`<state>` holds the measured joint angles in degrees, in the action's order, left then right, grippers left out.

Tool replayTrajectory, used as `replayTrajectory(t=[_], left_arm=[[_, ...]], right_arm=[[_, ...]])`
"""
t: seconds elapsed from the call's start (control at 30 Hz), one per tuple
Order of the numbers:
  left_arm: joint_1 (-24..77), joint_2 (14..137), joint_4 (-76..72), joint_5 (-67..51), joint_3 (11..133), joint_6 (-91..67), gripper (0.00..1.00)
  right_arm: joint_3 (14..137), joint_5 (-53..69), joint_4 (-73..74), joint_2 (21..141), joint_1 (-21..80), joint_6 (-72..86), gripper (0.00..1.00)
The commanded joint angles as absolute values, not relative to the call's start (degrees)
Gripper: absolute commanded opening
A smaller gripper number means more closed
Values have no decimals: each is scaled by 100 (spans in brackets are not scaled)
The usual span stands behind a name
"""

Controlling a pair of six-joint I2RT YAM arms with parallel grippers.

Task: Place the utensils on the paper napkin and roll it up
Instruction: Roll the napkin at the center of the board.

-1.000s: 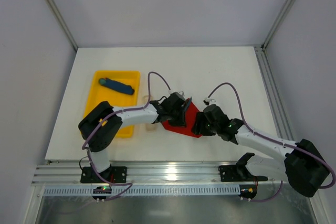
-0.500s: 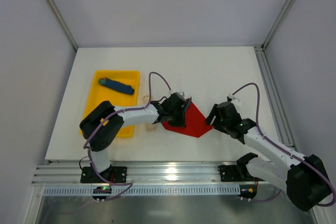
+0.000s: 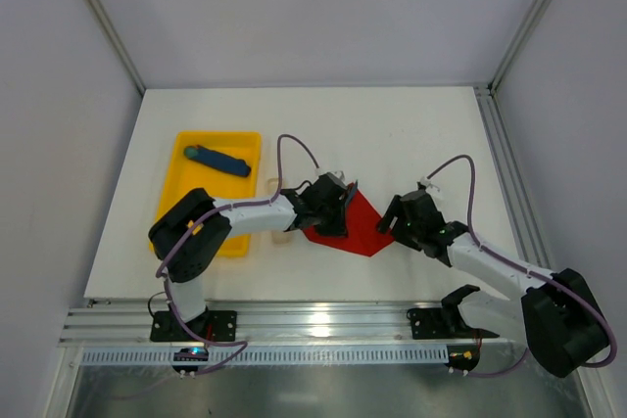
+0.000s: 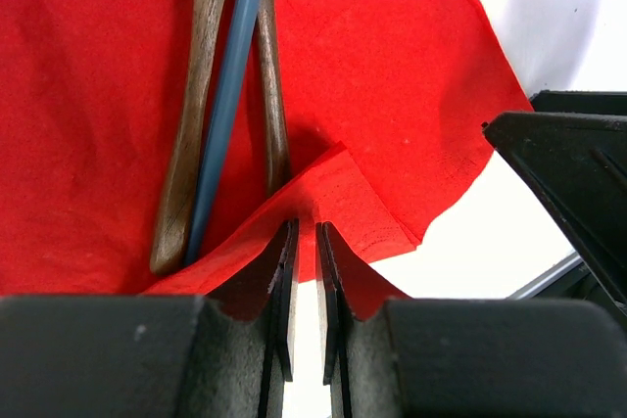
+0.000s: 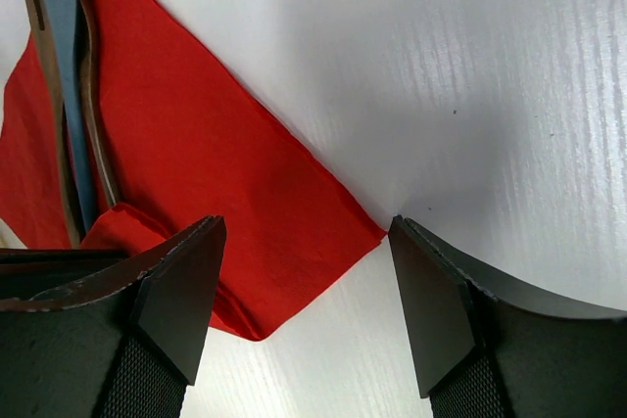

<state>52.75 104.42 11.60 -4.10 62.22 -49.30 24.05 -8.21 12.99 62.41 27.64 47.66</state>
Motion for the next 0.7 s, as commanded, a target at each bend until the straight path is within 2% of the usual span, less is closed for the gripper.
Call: replayTrajectory(t=[0.0,0.17,0.53,0.67], left_arm=[[5291,10459,853,-351,6135,-4939,16],[5291,10459,835,-360,6117,-4957,16],[5282,10485,817,-352,6082,-4992,16],[5282,10503,800,-369,6091,-4992,16]], right_arm=[[2268,-695,994,6345,2751,4965,76],[2215,-537,800,6407,2751,5045,77],[2039,667,-799,6029,2751,4659,77],[2162,169,-371,5977,2751,4457,77]])
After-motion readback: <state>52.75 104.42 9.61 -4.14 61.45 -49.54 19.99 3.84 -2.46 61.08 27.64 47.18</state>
